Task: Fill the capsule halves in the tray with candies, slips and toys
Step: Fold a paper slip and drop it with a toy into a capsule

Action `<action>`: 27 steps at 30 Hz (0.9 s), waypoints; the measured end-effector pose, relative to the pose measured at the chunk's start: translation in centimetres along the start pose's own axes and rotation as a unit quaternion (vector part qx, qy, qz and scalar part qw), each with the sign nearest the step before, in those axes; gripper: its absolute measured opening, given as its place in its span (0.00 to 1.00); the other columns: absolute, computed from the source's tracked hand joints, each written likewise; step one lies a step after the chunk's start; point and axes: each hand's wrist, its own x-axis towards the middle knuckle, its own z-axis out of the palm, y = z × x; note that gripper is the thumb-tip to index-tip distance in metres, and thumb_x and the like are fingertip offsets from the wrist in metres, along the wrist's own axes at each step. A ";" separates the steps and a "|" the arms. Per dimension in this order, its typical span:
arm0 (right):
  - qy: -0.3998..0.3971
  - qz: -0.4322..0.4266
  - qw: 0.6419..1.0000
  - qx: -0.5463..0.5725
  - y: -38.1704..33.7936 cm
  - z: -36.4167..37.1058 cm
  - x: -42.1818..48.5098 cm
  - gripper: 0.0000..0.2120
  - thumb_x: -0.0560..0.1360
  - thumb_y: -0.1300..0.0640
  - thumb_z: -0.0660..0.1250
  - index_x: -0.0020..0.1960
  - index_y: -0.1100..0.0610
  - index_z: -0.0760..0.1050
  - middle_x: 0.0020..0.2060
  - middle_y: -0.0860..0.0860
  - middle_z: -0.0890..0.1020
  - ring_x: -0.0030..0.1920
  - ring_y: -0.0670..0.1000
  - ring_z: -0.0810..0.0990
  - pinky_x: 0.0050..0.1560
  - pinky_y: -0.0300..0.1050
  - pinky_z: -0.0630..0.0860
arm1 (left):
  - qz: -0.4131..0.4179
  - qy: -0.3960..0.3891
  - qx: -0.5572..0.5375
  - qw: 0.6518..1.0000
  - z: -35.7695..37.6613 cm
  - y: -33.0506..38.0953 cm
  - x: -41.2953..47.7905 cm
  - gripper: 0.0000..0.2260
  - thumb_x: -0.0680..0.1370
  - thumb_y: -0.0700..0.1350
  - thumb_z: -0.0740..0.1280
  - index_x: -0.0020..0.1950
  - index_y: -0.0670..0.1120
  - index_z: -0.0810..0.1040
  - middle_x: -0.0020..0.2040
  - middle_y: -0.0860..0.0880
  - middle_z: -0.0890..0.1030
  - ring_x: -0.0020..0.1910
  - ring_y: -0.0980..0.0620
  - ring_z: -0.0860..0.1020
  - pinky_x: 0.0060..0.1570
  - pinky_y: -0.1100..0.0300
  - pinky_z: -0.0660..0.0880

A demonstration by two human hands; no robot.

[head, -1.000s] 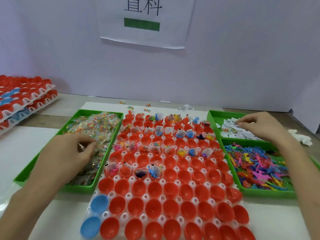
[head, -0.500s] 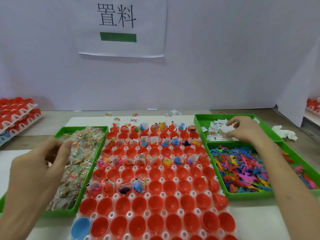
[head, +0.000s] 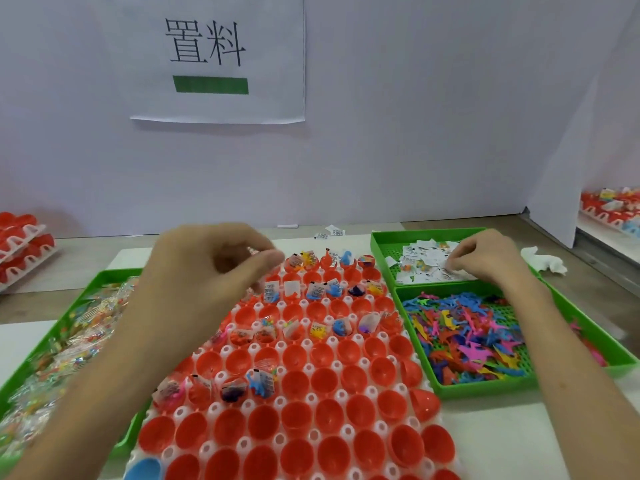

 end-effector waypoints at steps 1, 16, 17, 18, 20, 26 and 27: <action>0.010 -0.008 1.000 0.013 -0.1 -0.3 -0.1 0.08 0.70 0.57 0.78 0.36 0.50 0.82 0.45 0.50 0.85 0.38 0.43 0.76 0.44 0.43 0.73 | 0.004 -0.020 -0.010 1.000 0.4 0.4 0.7 0.03 0.74 0.54 0.71 0.40 0.58 0.83 0.30 0.58 0.82 0.28 0.56 0.80 0.31 0.67 0.76; -0.097 -0.341 0.885 0.303 -10.2 -4.4 -7.9 0.04 0.69 0.57 0.77 0.43 0.51 0.86 0.39 0.48 0.87 0.41 0.46 0.86 0.44 0.35 0.80 | -0.086 -0.162 -0.195 0.964 1.8 1.0 0.8 0.10 0.81 0.38 0.66 0.57 0.50 0.83 0.42 0.52 0.88 0.42 0.55 0.86 0.50 0.64 0.81; -0.075 -0.334 0.900 0.269 -10.2 -4.1 -7.7 0.04 0.70 0.59 0.77 0.42 0.51 0.86 0.39 0.47 0.87 0.41 0.45 0.86 0.43 0.35 0.80 | -0.091 -0.159 -0.195 0.964 1.8 0.9 0.8 0.10 0.81 0.38 0.66 0.58 0.49 0.82 0.42 0.52 0.88 0.42 0.55 0.86 0.51 0.63 0.80; -0.038 -0.318 0.920 0.227 -10.0 -3.7 -7.2 0.06 0.71 0.60 0.77 0.41 0.50 0.85 0.38 0.46 0.87 0.40 0.44 0.85 0.43 0.34 0.80 | -0.094 -0.156 -0.195 0.964 1.9 0.9 0.8 0.10 0.81 0.38 0.66 0.59 0.49 0.82 0.42 0.52 0.88 0.42 0.55 0.86 0.52 0.62 0.80; 0.043 -0.258 0.952 0.161 -8.8 -3.0 -5.8 0.07 0.72 0.60 0.77 0.40 0.49 0.84 0.34 0.46 0.86 0.36 0.40 0.83 0.39 0.32 0.78 | -0.091 -0.153 -0.197 0.964 1.8 0.8 0.8 0.10 0.81 0.38 0.66 0.58 0.48 0.82 0.41 0.52 0.88 0.42 0.55 0.86 0.50 0.64 0.80; 0.095 -0.038 0.976 0.194 -2.8 -1.7 -2.1 0.07 0.65 0.60 0.81 0.37 0.54 0.83 0.36 0.49 0.85 0.41 0.51 0.82 0.41 0.44 0.73 | -0.072 -0.141 -0.198 0.967 1.4 0.7 0.9 0.09 0.81 0.38 0.67 0.54 0.50 0.83 0.40 0.52 0.87 0.41 0.55 0.86 0.45 0.68 0.79; 0.092 -0.020 0.971 0.218 -2.2 -1.7 -1.9 0.07 0.65 0.59 0.81 0.37 0.54 0.83 0.35 0.49 0.85 0.40 0.50 0.81 0.39 0.43 0.72 | -0.072 -0.141 -0.198 0.967 1.4 0.6 0.9 0.10 0.81 0.38 0.67 0.54 0.51 0.83 0.40 0.52 0.87 0.41 0.55 0.86 0.45 0.68 0.79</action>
